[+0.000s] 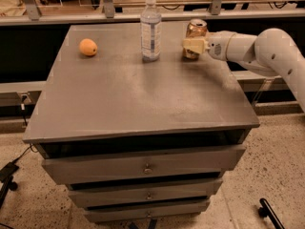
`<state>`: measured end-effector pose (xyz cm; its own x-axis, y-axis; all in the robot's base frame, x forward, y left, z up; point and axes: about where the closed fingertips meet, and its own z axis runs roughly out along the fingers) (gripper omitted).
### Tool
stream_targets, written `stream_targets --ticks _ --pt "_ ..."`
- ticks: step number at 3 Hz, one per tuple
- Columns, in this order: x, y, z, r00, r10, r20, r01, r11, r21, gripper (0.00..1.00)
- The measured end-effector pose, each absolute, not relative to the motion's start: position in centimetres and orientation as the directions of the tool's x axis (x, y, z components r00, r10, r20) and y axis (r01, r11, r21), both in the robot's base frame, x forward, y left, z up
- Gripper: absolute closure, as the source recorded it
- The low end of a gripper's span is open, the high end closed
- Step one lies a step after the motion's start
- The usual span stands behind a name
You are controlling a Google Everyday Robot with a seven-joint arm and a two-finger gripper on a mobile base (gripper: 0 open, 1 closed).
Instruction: Pick orange can
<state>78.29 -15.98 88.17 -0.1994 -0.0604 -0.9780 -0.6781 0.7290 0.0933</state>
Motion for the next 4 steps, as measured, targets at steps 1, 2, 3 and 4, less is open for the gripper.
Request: stream_targets --ticks 1,2,3,4 --pt "77.7 -13.6 89.7 -0.184 0.008 -0.983 -0.713 0.687 0.139 0.91" --pt "76.8 -10.5 92.9 -0.135 0.037 -0.990 -0.764 0.632 0.128 1.00" --pt "76.0 -8.7 95.8 -0.077 0.047 -0.996 -0.797 0.597 0.090 1.00" --pt "75.9 -8.3 96.4 -0.066 0.049 -0.997 -0.803 0.590 0.082 1.00"
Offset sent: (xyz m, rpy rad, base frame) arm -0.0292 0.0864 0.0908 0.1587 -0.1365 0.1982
